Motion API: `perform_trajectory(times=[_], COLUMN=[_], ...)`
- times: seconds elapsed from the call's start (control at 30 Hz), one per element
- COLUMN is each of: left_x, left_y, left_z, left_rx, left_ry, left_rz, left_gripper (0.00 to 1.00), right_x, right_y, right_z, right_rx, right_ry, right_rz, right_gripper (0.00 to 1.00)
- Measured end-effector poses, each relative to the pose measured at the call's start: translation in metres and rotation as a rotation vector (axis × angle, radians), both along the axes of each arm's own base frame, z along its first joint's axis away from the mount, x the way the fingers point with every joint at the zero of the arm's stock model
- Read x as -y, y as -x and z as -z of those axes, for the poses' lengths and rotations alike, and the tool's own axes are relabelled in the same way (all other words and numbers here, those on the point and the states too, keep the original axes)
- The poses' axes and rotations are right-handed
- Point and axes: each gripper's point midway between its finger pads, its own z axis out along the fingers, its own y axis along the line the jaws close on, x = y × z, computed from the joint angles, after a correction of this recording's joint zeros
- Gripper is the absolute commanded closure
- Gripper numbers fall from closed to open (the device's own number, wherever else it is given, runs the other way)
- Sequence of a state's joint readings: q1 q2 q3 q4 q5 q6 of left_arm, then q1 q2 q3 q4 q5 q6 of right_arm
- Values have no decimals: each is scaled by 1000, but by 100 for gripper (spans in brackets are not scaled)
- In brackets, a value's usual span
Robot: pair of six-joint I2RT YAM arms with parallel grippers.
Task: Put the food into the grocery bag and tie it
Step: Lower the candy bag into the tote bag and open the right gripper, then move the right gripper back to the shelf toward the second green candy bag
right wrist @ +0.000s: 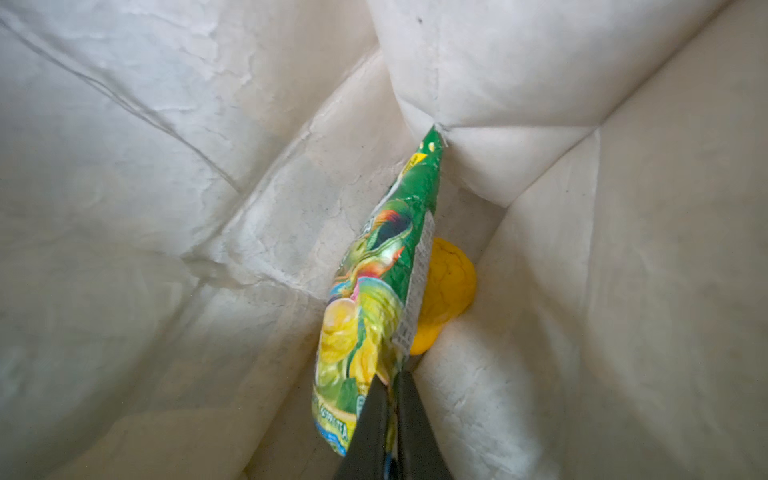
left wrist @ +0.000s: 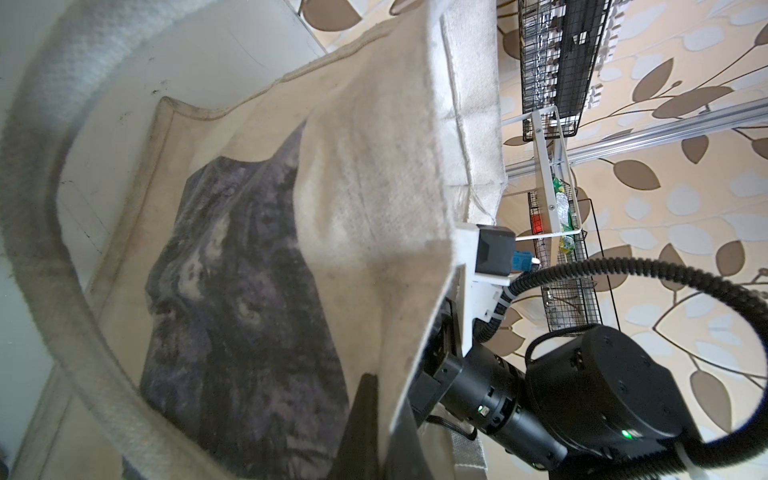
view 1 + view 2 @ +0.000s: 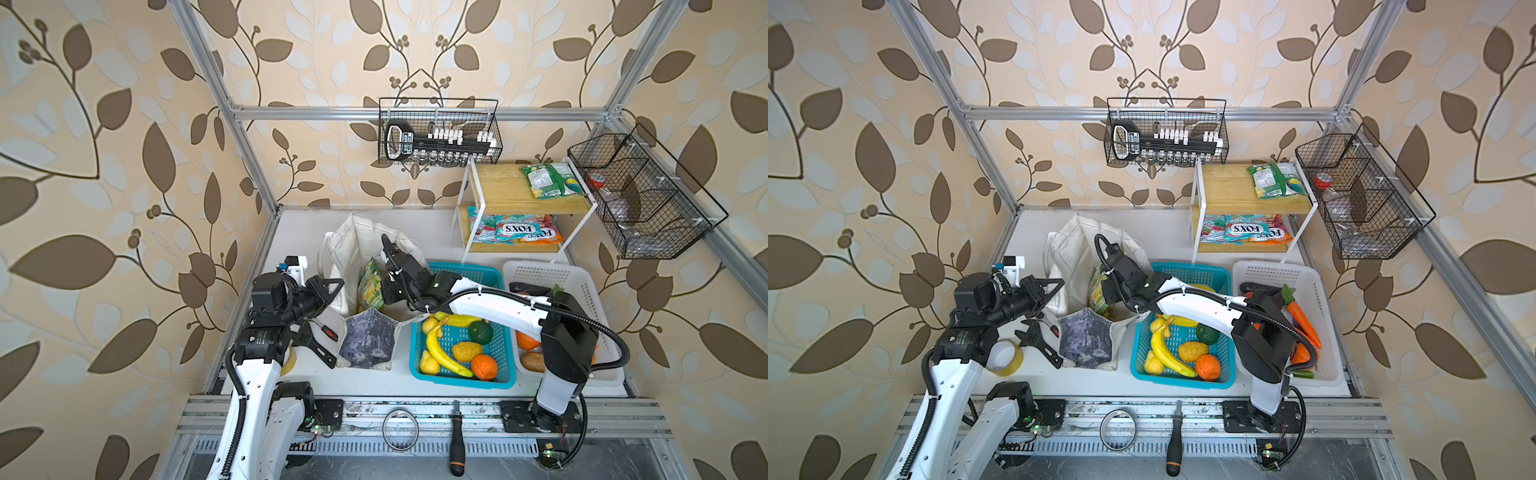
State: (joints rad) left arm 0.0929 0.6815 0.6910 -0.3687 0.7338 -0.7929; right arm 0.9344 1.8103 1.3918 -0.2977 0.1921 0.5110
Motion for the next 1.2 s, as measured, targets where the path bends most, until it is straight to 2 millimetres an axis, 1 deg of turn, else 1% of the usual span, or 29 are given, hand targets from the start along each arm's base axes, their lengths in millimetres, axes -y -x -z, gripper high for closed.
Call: perform_trajectory(times=[0.07, 0.17, 0.23, 0.3, 0.4, 0.5, 0.57, 0.63, 0.67, 0.83, 0.9, 1.0, 1.1, 1.2], left_x=[0, 0, 0, 0, 0, 0, 0, 0, 0, 0, 0, 0, 0, 0], left_y=[0, 0, 0, 0, 0, 0, 0, 0, 0, 0, 0, 0, 0, 0], left_z=[0, 0, 0, 0, 1, 1, 0, 0, 0, 1, 0, 1, 0, 0], left_rx=[0, 2, 6, 4, 0, 0, 2, 2, 2, 1, 2, 1, 2, 3], left_ry=[0, 0, 1, 1, 2, 2, 2, 2, 2, 2, 2, 2, 2, 1], left_rz=[0, 0, 0, 0, -1, -1, -1, -1, -1, -1, -1, -1, -1, -1], left_gripper=[100, 100, 100, 100, 100, 100, 100, 100, 100, 100, 100, 100, 100, 100], right_x=[5, 7, 5, 3, 2, 6, 11, 15, 18, 37, 47, 64, 82, 110], right_y=[1, 1, 2, 2, 4, 7, 9, 10, 11, 16, 20, 24, 23, 15], right_z=[2, -3, -9, -15, -21, -27, -38, -54, -64, -120, -143, -170, -189, -200], right_rx=[-2, 0, 6, 26, 52, 73, 94, 121, 138, 240, 291, 354, 394, 395], right_ry=[28, 50, 54, 67, 86, 112, 112, 99, 88, 26, 5, -6, -5, 3], right_rz=[8, 14, 15, 4, -7, -8, -3, 0, 5, 24, 26, 36, 45, 76], right_gripper=[91, 91, 60, 55, 40, 14, 9, 2, 0, 0, 0, 0, 0, 0])
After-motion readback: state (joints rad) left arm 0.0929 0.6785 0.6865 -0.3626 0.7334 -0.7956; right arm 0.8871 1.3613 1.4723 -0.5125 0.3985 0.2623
